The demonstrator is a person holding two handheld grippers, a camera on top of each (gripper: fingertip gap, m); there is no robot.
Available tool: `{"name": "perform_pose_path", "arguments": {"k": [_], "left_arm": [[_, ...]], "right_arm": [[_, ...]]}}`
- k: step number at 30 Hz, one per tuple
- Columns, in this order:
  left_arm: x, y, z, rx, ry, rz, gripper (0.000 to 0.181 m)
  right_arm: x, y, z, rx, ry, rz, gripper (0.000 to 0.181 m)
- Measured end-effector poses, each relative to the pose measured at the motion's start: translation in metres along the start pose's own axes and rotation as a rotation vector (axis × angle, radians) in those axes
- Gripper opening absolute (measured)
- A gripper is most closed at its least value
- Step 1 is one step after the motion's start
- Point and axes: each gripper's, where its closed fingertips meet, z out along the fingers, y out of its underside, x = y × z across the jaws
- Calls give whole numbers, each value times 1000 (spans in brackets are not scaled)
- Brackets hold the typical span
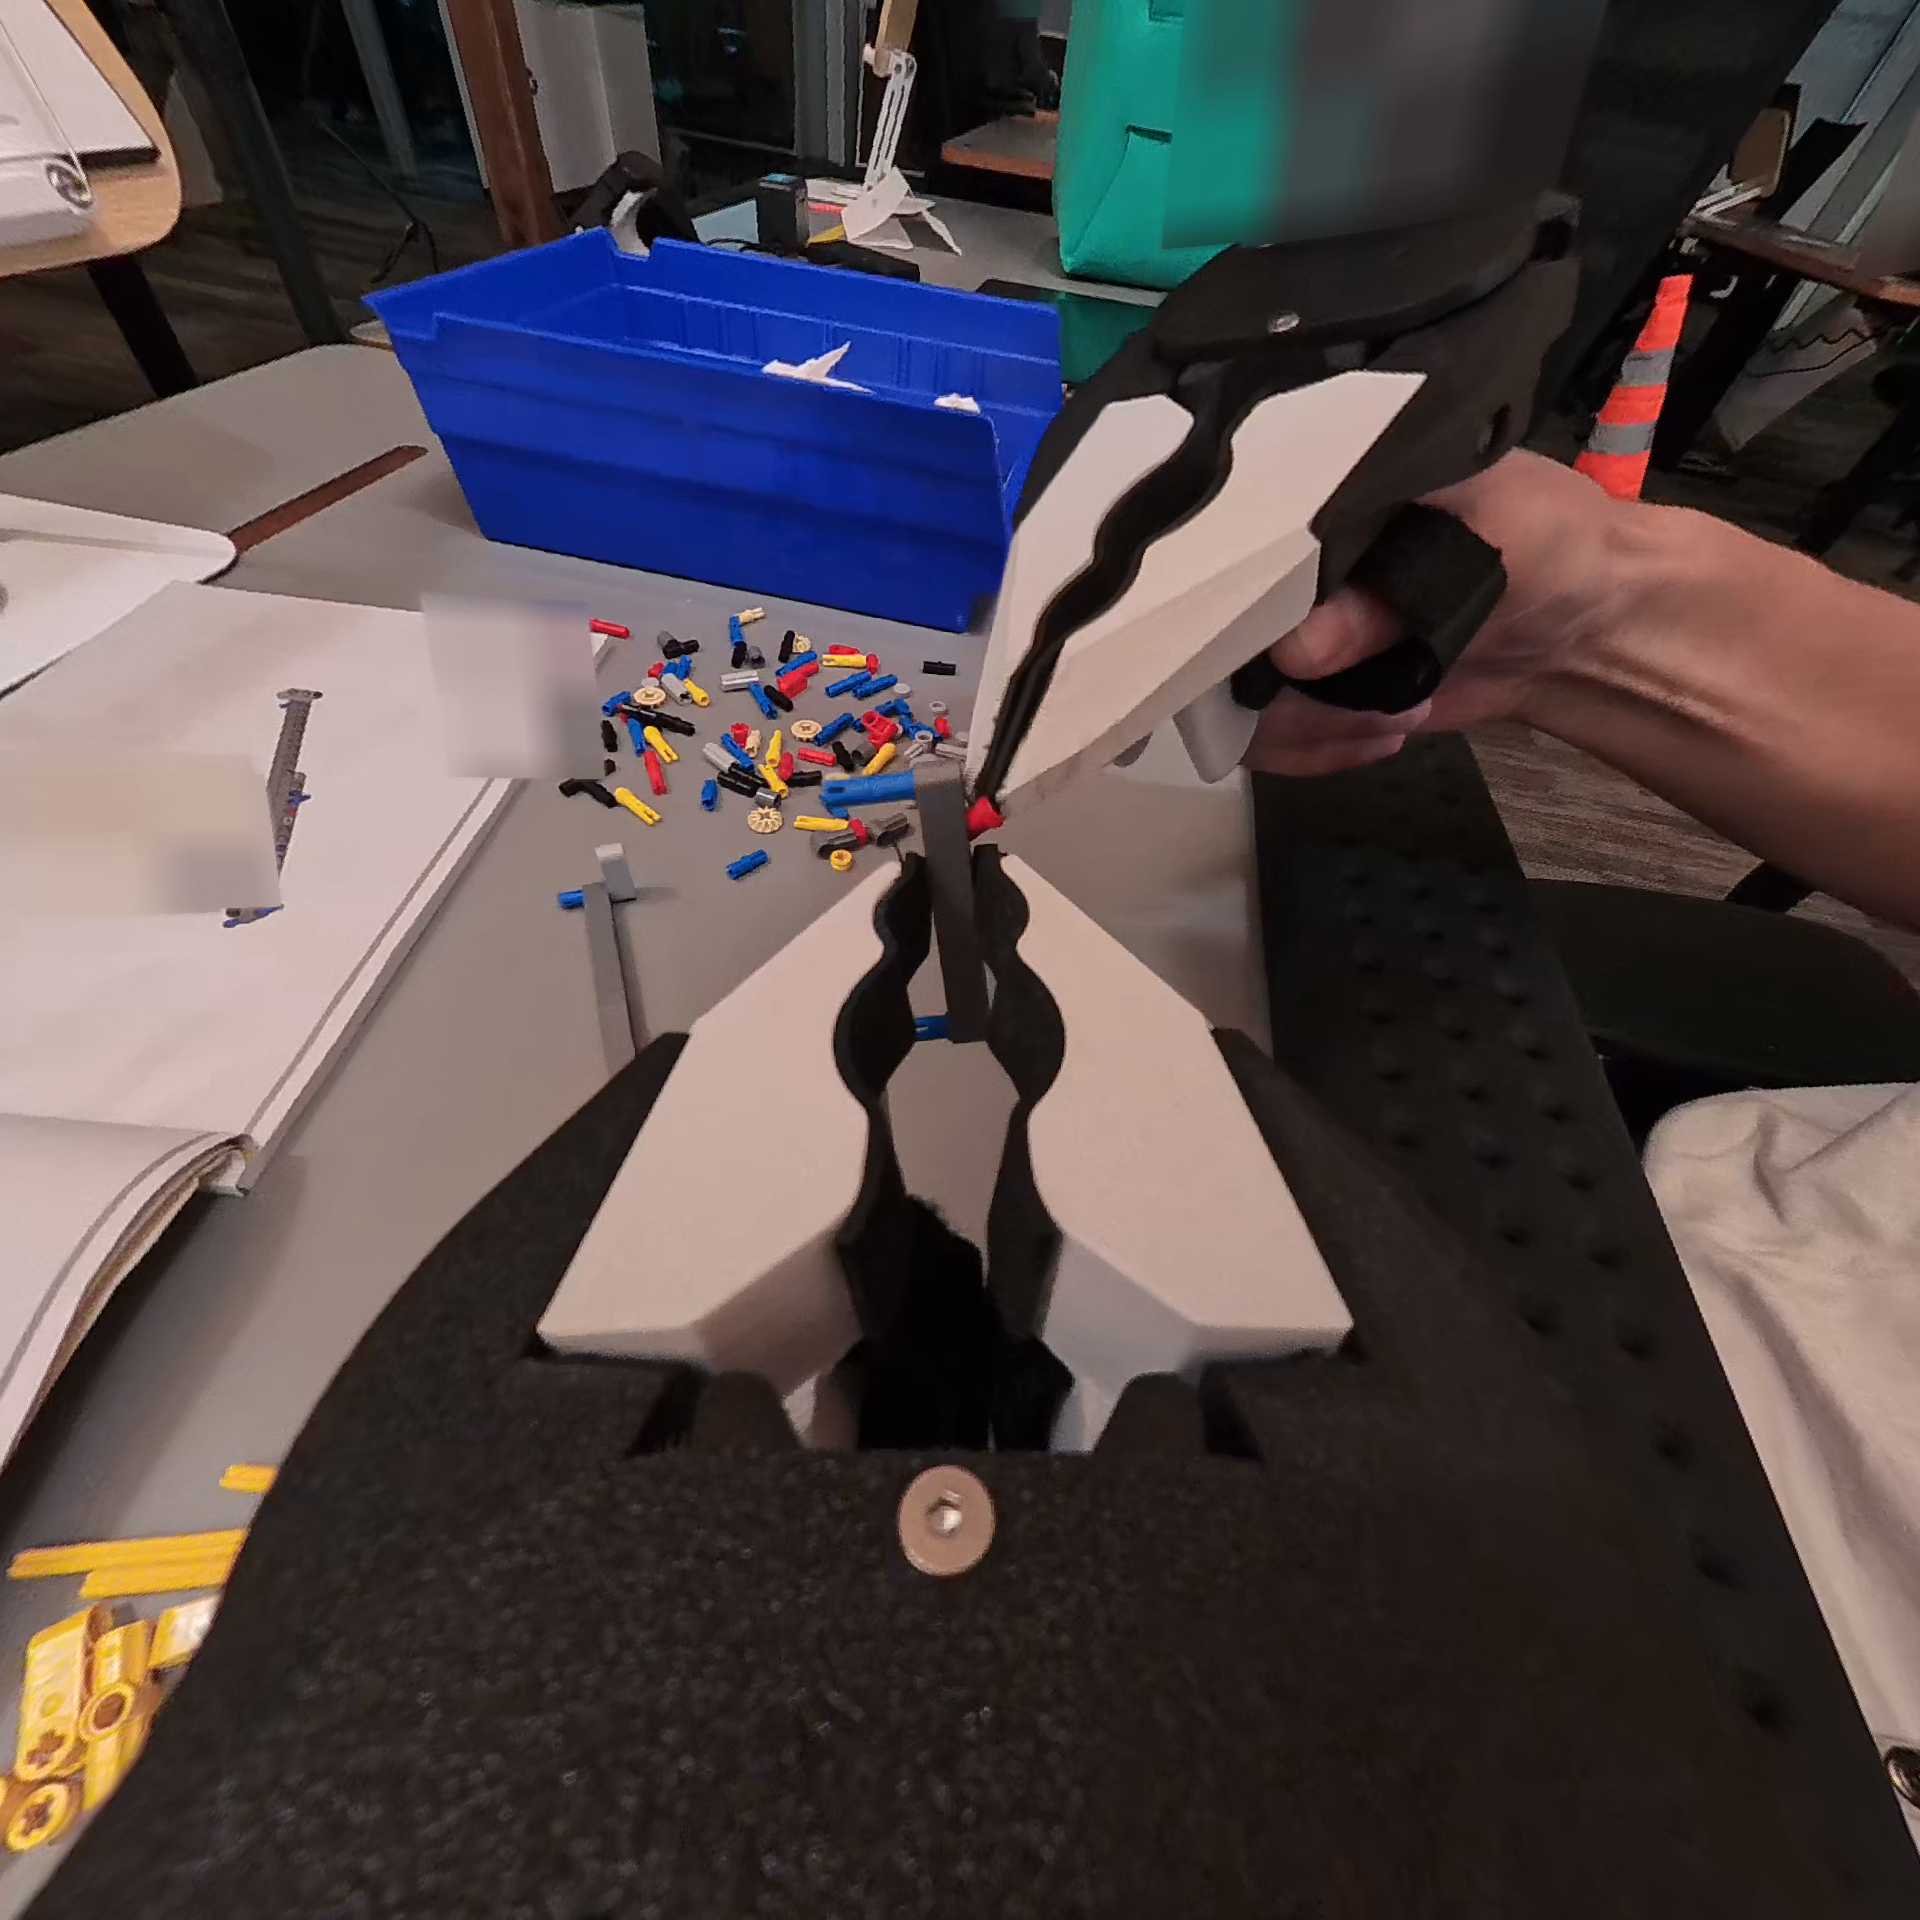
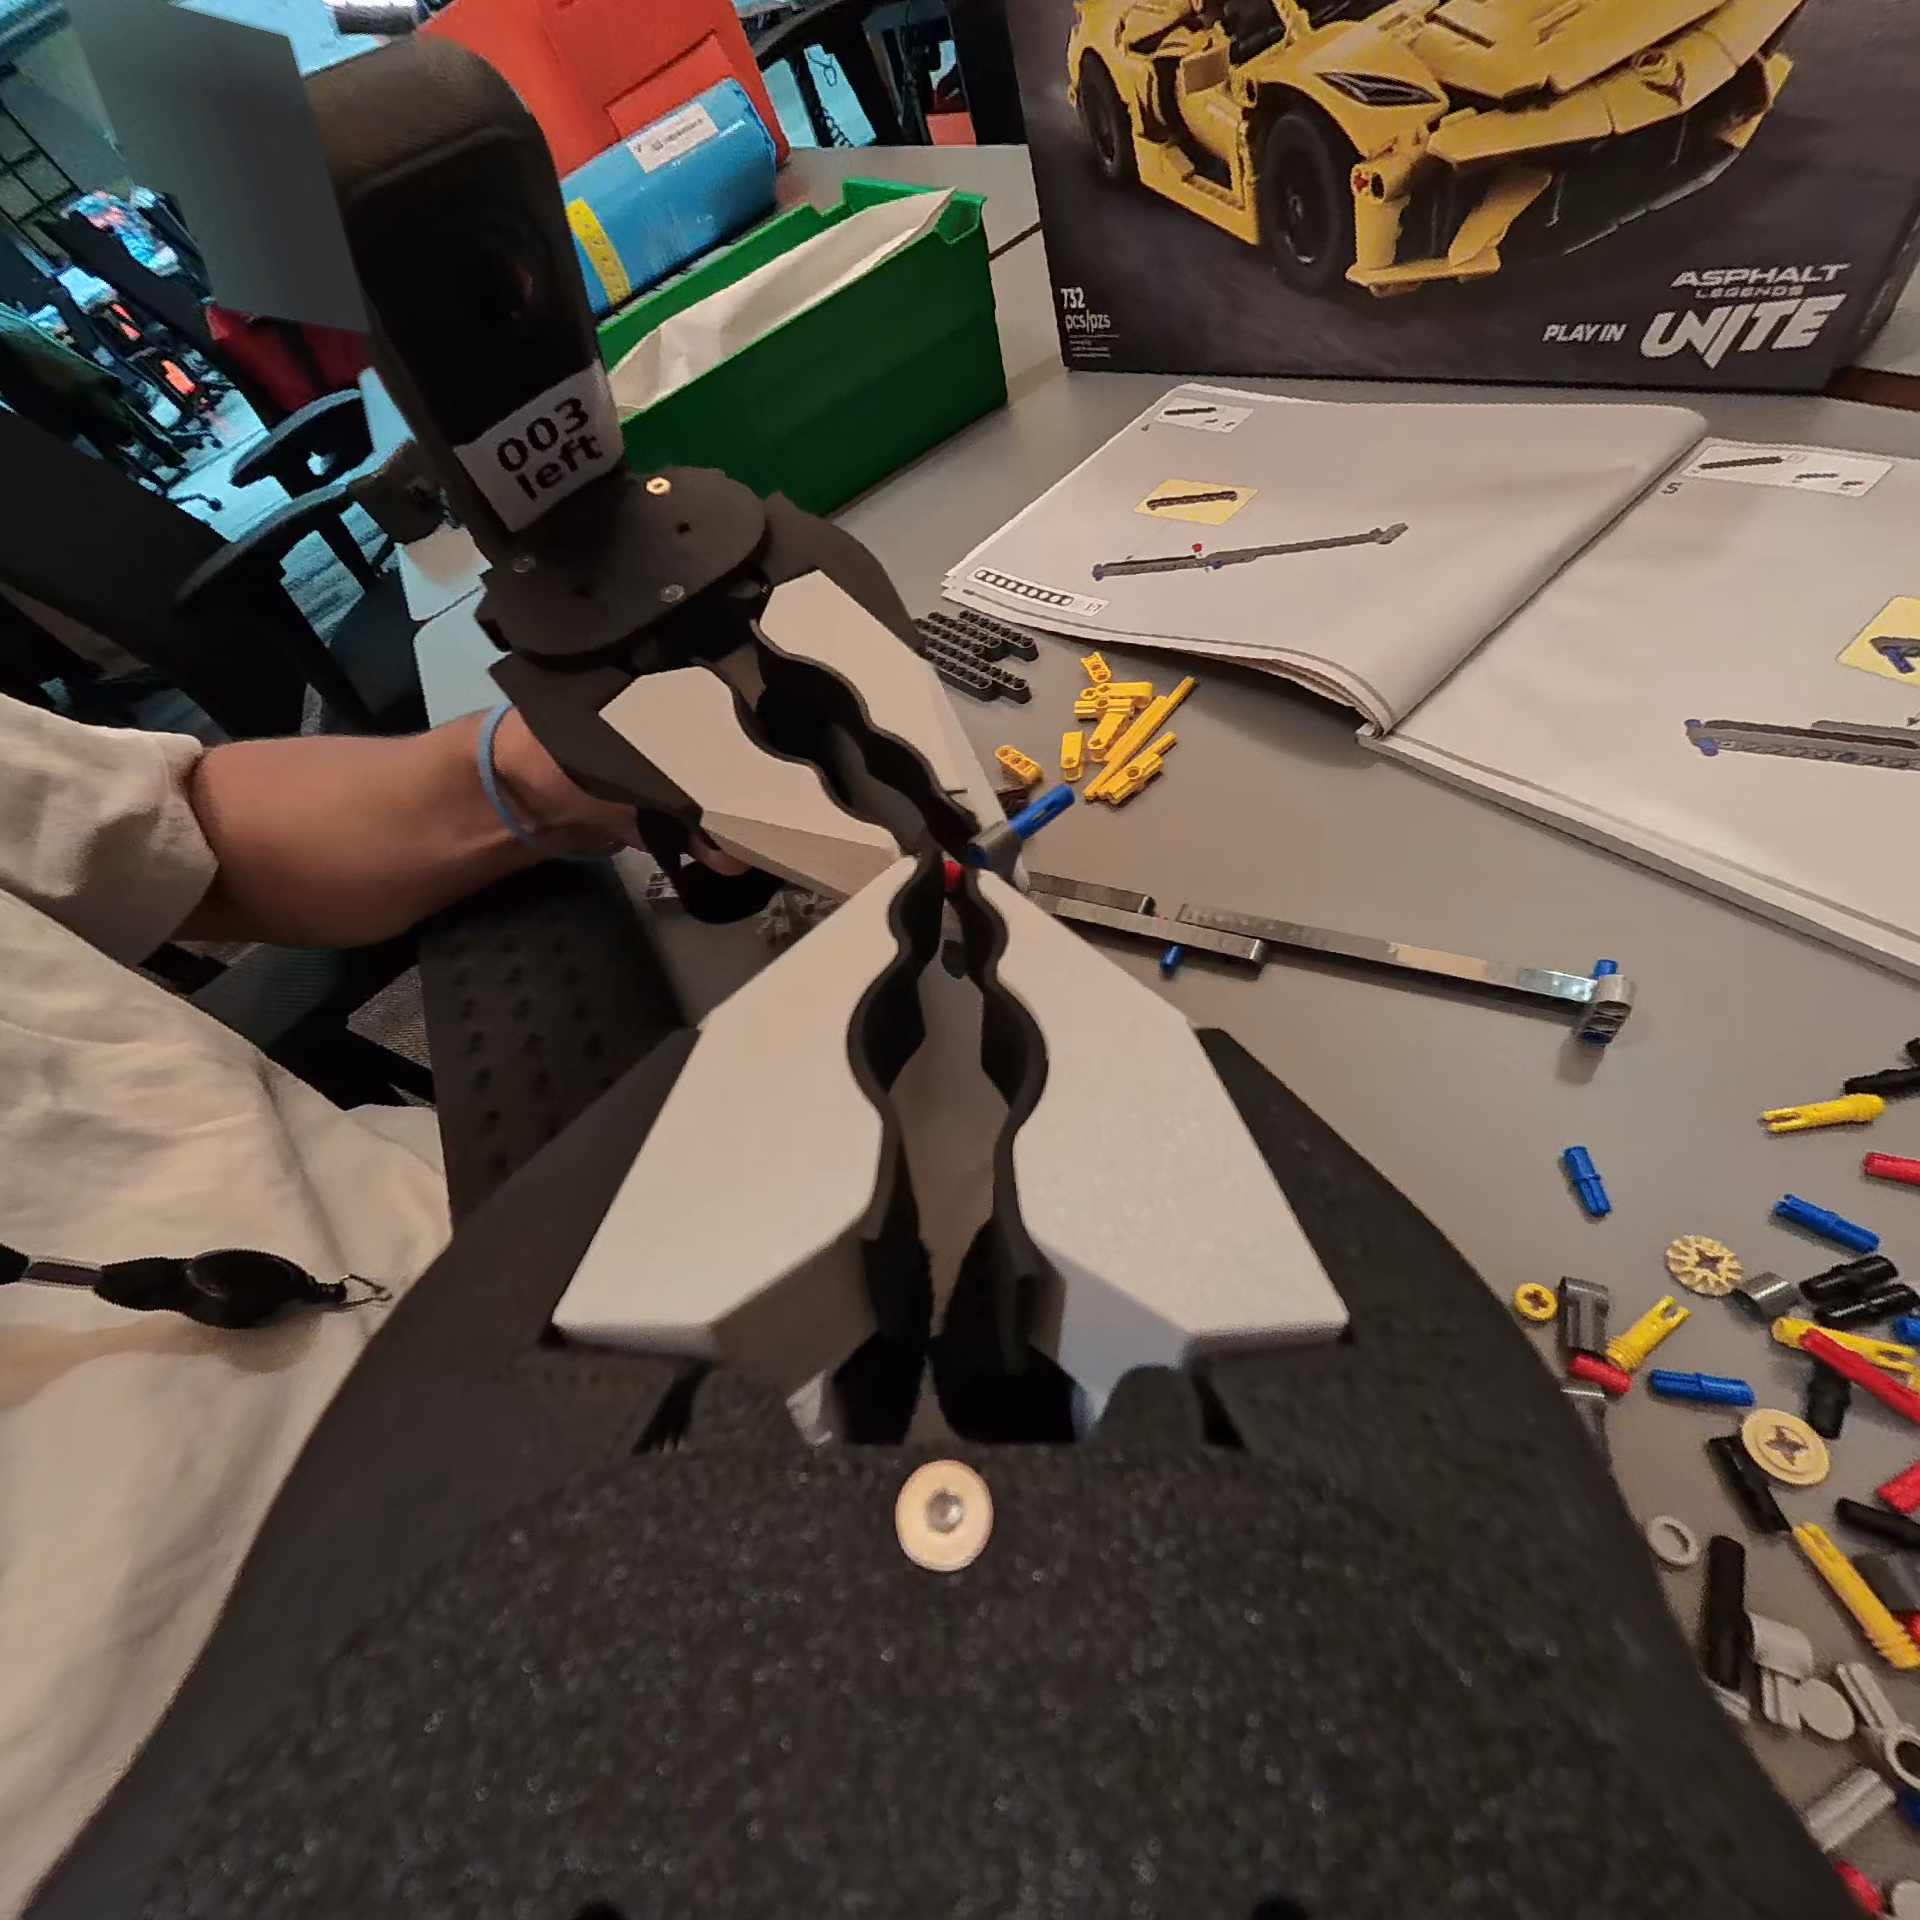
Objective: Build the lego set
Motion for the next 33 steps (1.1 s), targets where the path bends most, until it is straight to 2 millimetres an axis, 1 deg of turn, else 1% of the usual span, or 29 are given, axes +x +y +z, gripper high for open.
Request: {"name": "perform_pose_path", "arguments": {"k": [4, 7, 11, 15, 20, 24, 28, 33], "left_arm": [[-6, 1, 1, 4, -16, -45, 7], [-5, 0, 0, 9, -5, -68, 7], [-5, -2, -1, 18, 5, -76, 7], [1, -9, -6, 63, 69, -95, 7], [15, -20, -12, 127, 184, -127, 6], [19, -23, -15, 144, 211, -115, 6], [16, -21, -14, 138, 201, -114, 6], [13, -20, -13, 133, 185, -115, 7]], "right_arm": [[5, 3, 4, 8, 28, 18, 6], [7, 2, 6, 39, 29, 39, 12], [6, 0, 6, 62, 4, 44, 13], [-3, -6, 3, 108, -117, 83, 13], [-18, -12, -5, 166, -283, 119, 13], [-23, -14, -8, 202, -354, 155, 14], [-20, -13, -5, 207, -332, 151, 14], [-17, -13, -3, 203, -287, 105, 14]]}}
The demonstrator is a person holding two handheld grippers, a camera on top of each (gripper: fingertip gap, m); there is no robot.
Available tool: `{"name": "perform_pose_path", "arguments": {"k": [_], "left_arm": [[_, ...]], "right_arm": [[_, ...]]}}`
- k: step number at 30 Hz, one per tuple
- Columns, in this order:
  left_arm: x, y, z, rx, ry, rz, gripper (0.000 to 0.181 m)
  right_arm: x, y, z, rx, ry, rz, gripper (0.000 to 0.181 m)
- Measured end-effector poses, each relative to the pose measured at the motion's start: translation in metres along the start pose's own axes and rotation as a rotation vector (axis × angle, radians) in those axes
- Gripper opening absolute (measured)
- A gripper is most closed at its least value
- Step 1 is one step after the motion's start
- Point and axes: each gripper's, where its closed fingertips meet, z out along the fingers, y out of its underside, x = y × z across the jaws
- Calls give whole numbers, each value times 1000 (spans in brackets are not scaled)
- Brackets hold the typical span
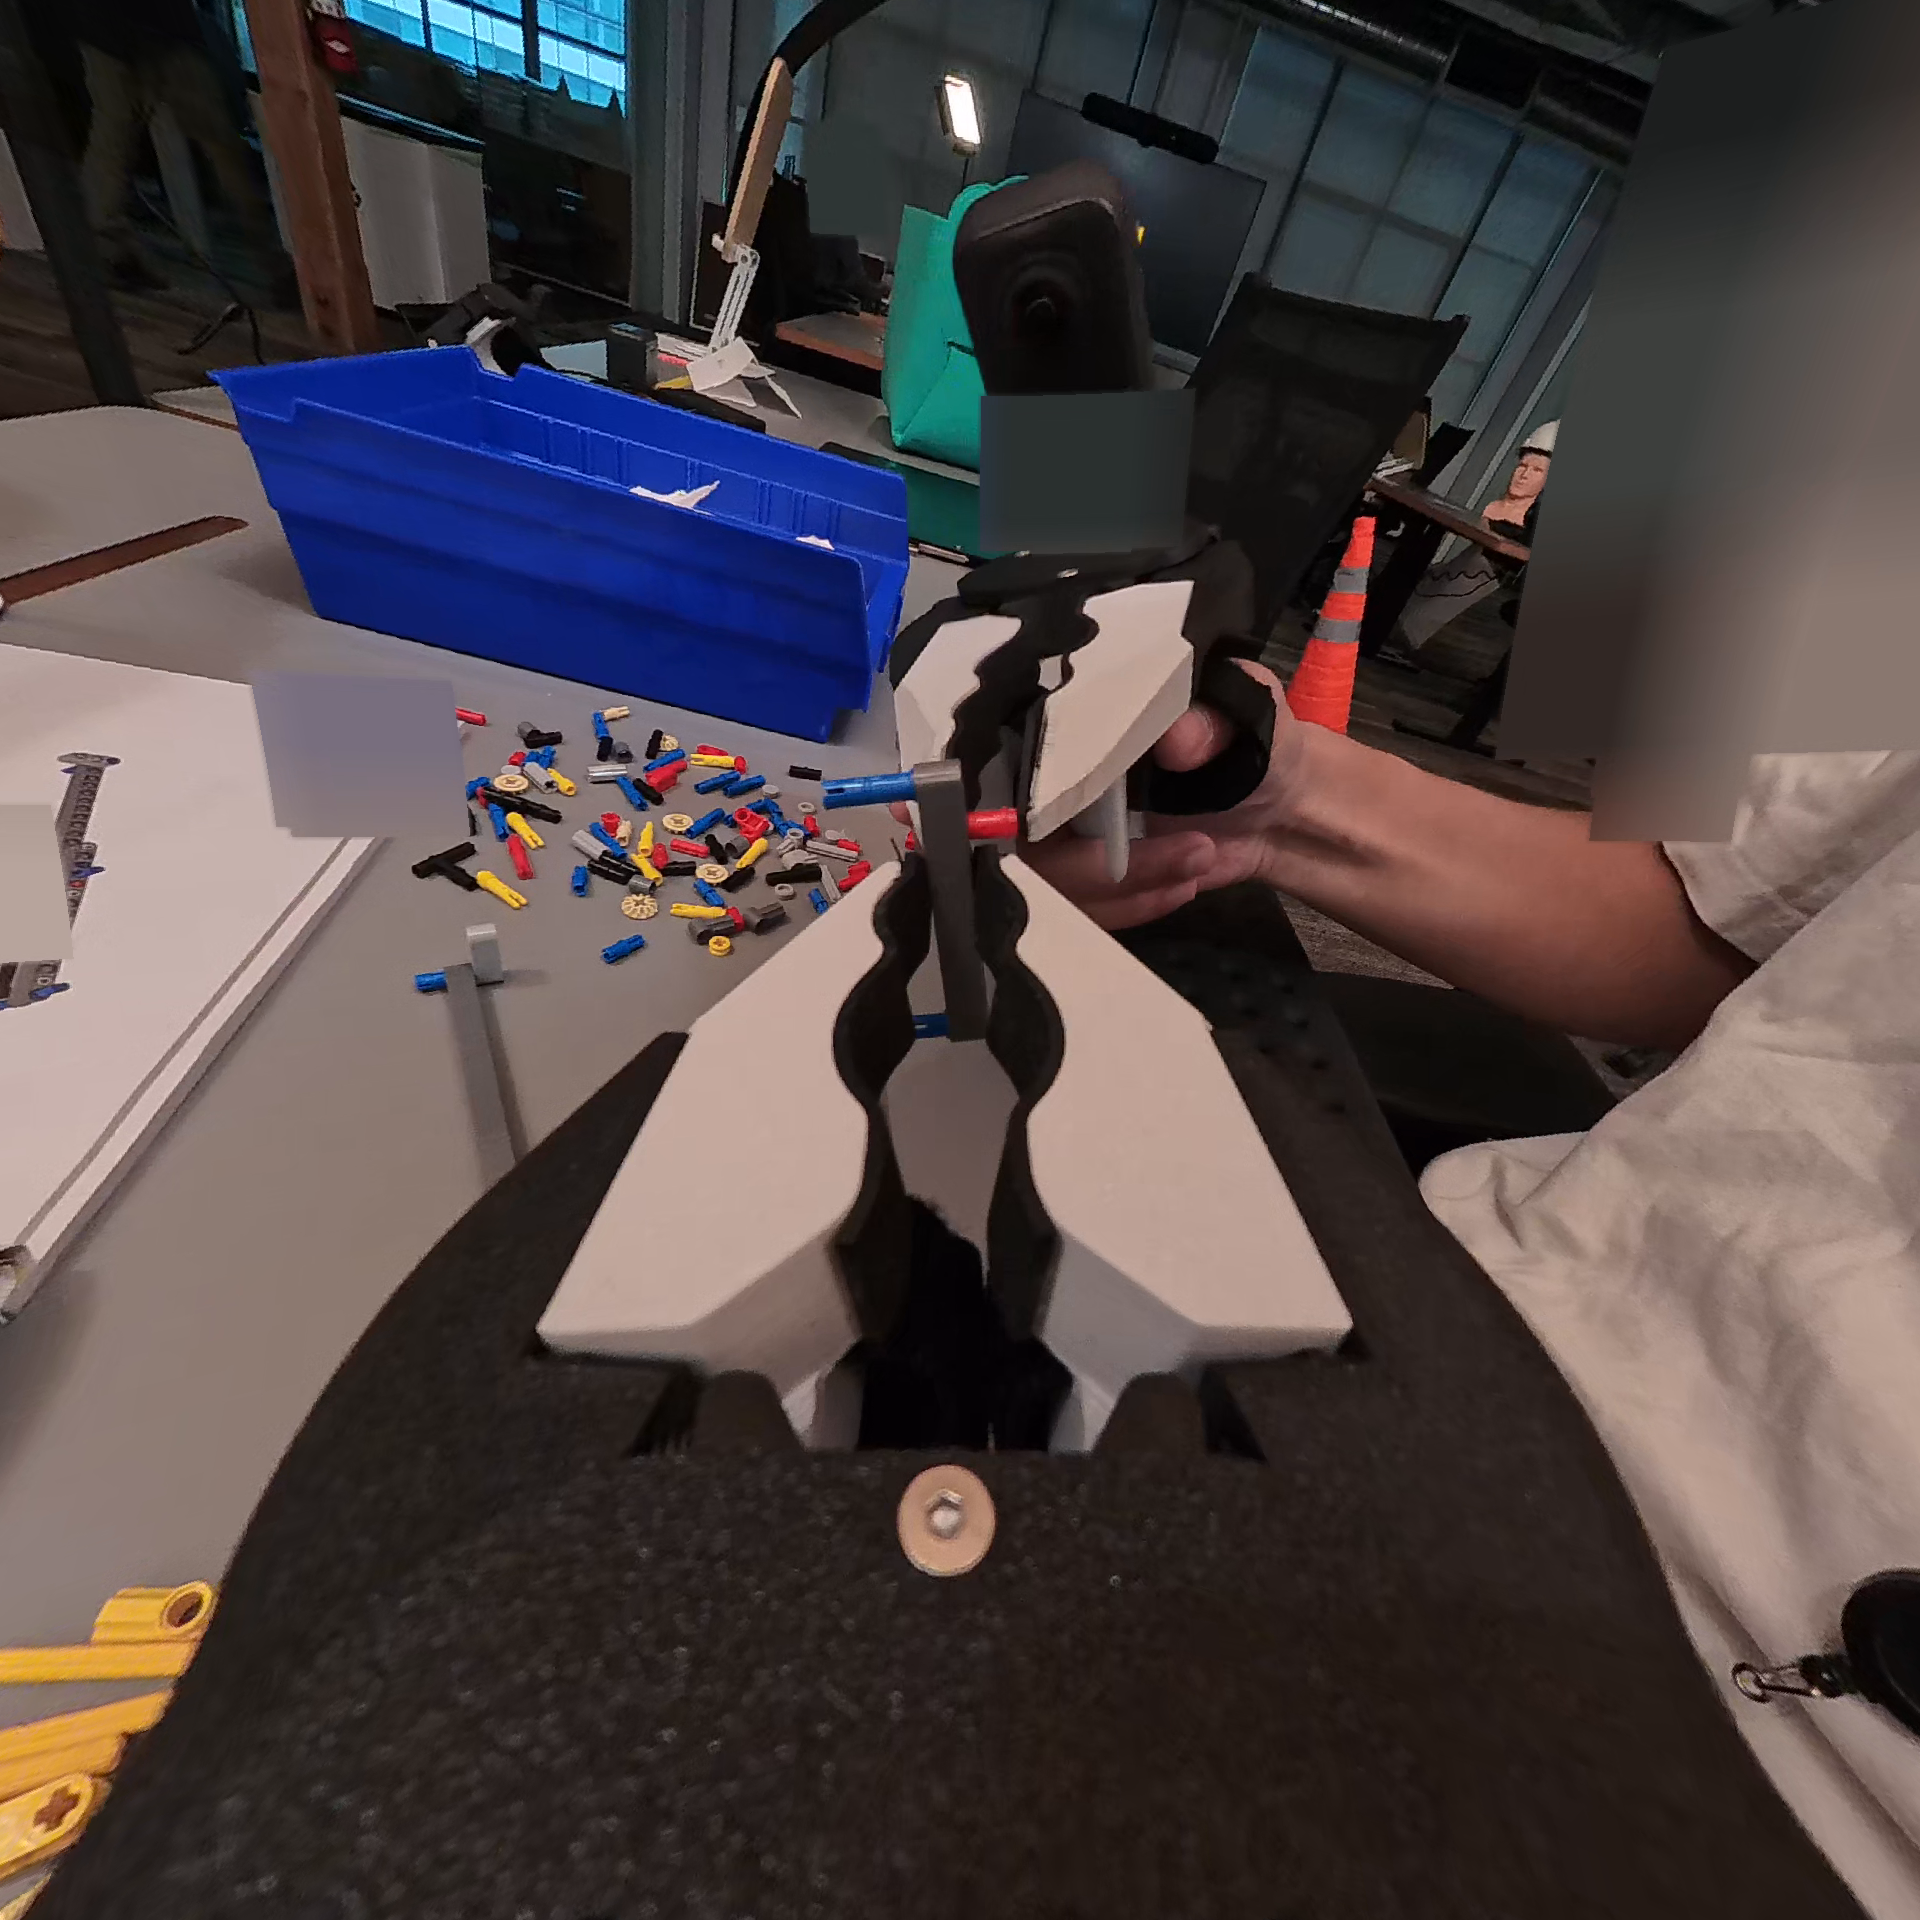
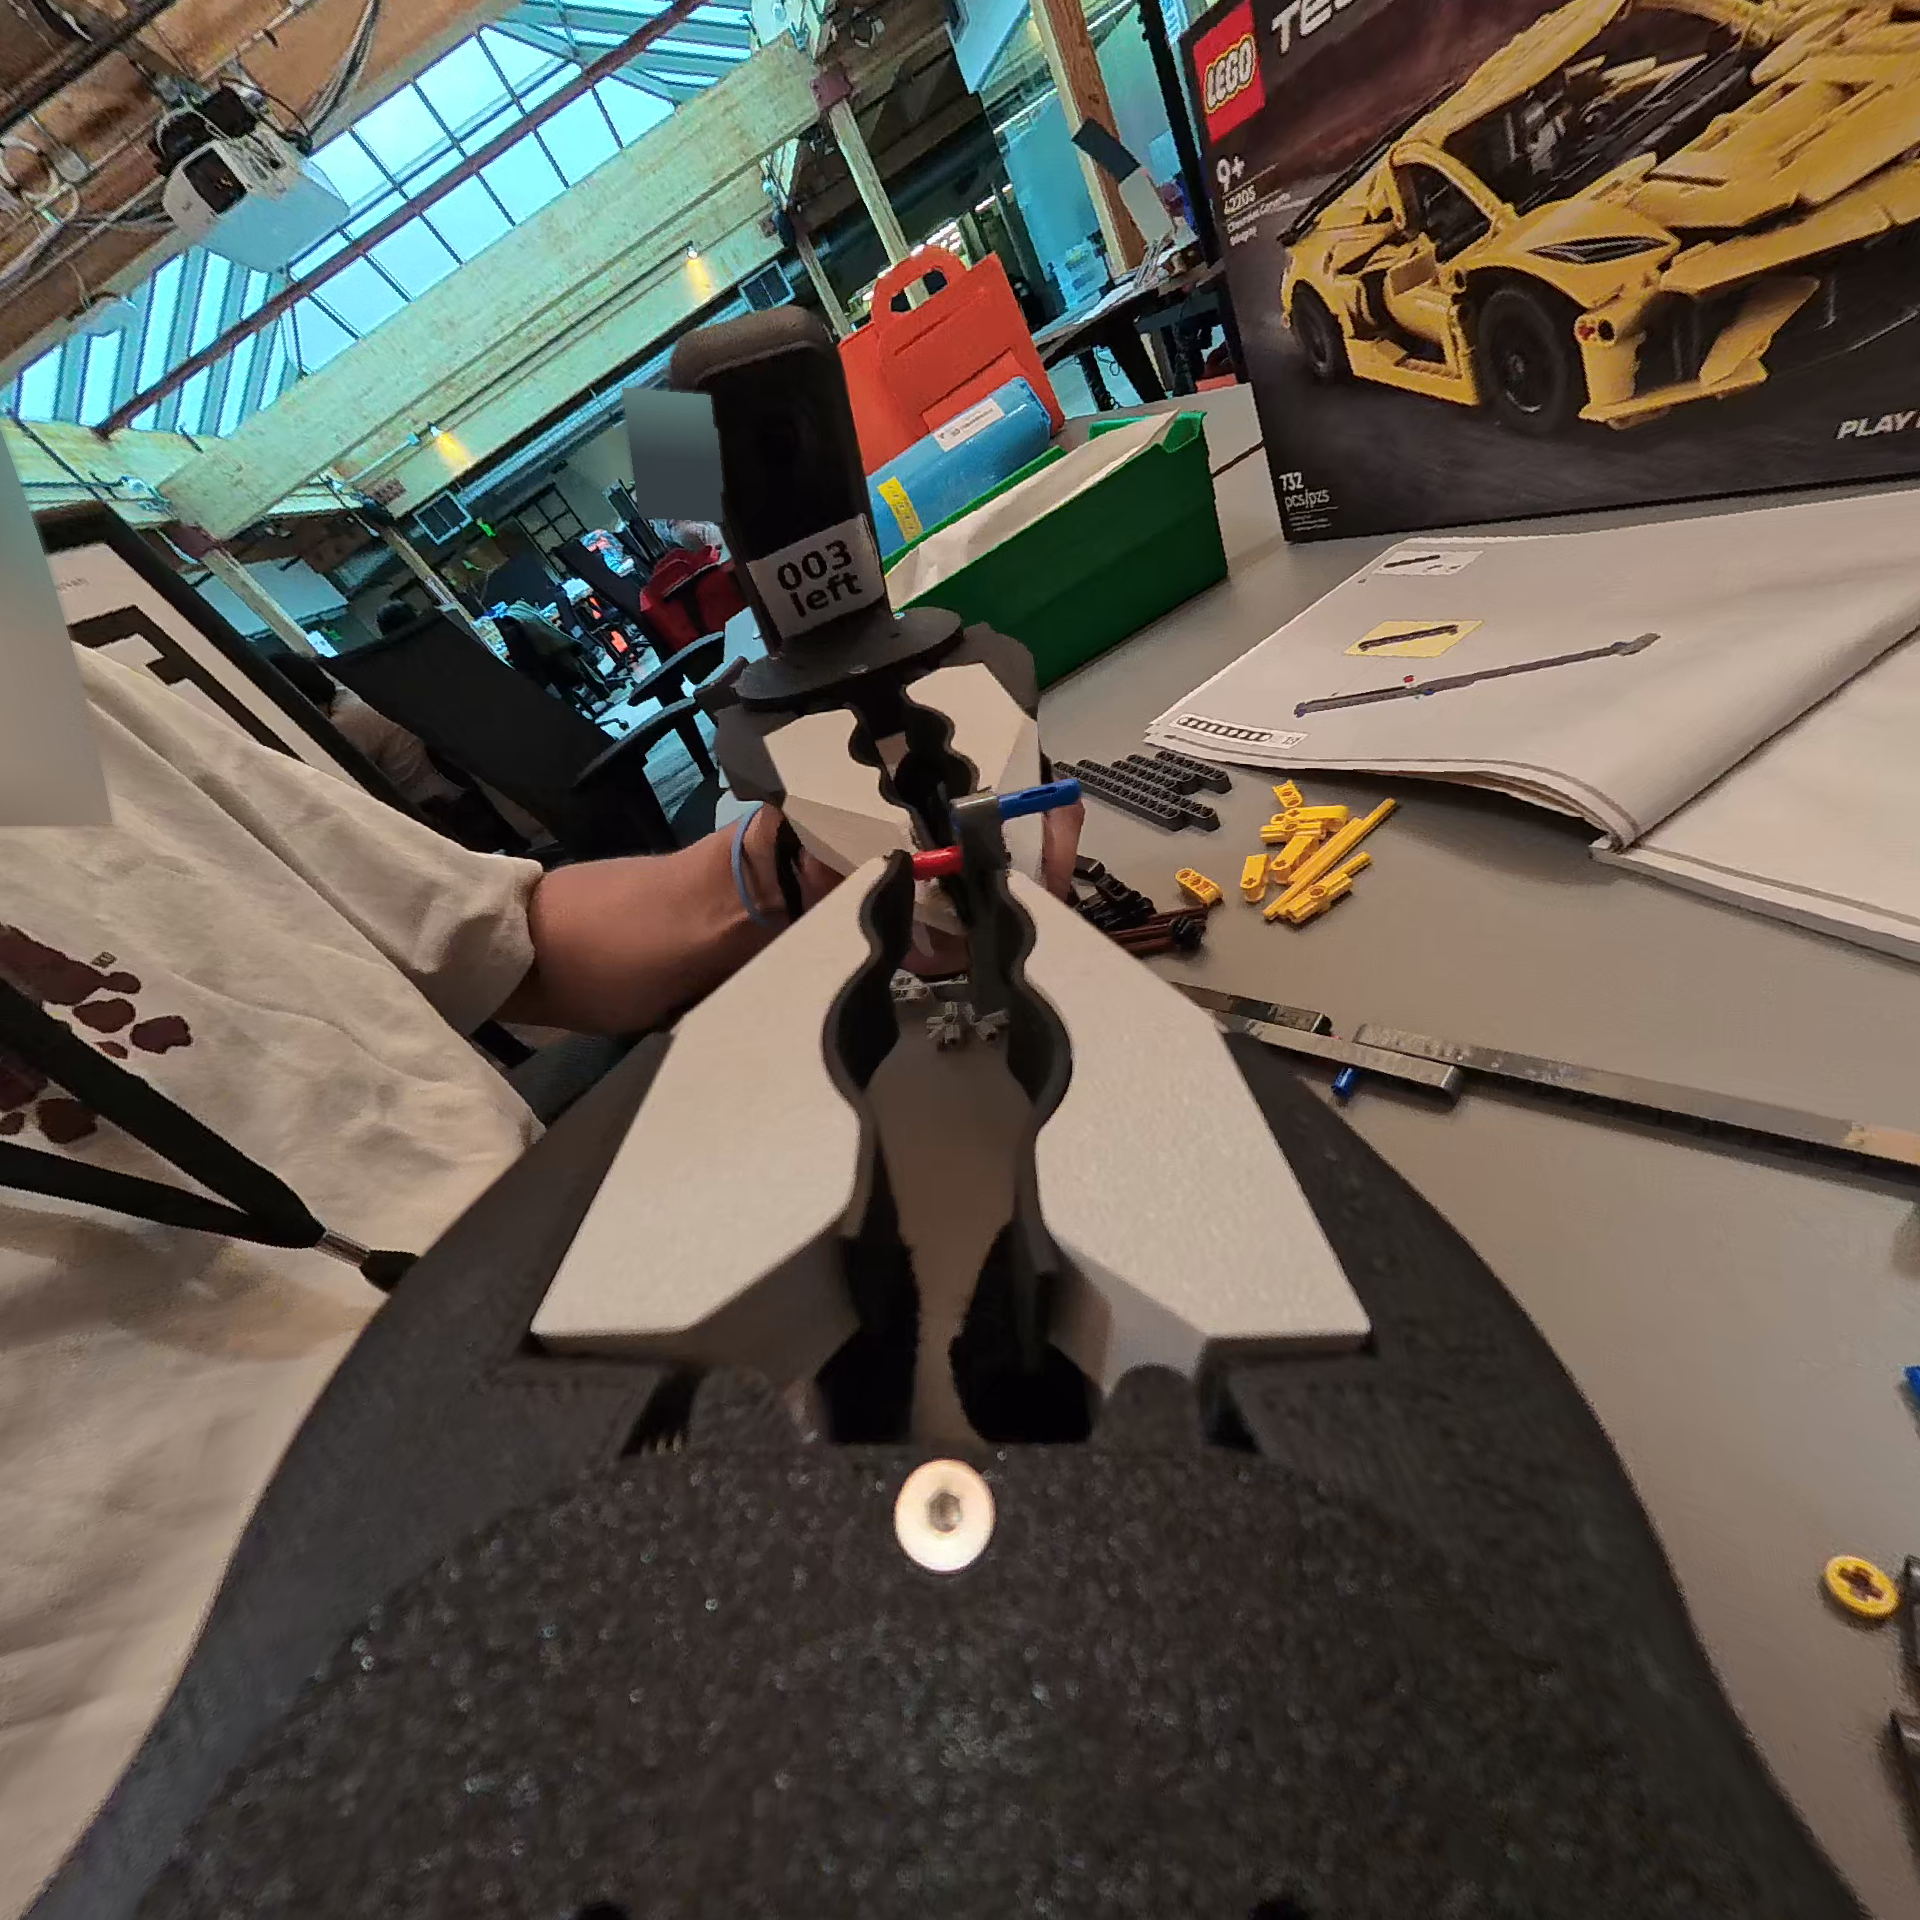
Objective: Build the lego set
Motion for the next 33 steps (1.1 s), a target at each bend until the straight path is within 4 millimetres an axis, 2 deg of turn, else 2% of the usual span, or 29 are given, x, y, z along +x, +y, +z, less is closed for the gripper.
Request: {"name": "perform_pose_path", "arguments": {"k": [6, 7, 9, 18, 25, 27, 28, 33], "left_arm": [[-1, -1, 0, 2, -6, -1, 7], [-1, 0, 0, -4, -7, -2, 7], [-1, 2, 1, -9, -9, -1, 7], [1, -4, -2, 14, 9, -13, 6], [6, -7, -2, 35, 37, 4, 7], [6, -6, -2, 33, 38, 8, 7], [7, -6, -1, 31, 42, 8, 6], [4, -5, 1, 27, 5, 15, 6]], "right_arm": [[2, -1, 1, -2, 11, -22, 15], [6, -1, 1, -10, 45, -27, 22], [9, 3, 4, -36, 69, -43, 26], [3, -2, 5, -7, 18, -35, 22], [-3, -7, 2, 43, -78, 77, 23], [-5, -11, 0, 70, -103, 112, 18], [-4, -12, -1, 79, -107, 123, 14], [-2, -10, -3, 63, -70, 85, 16]]}}
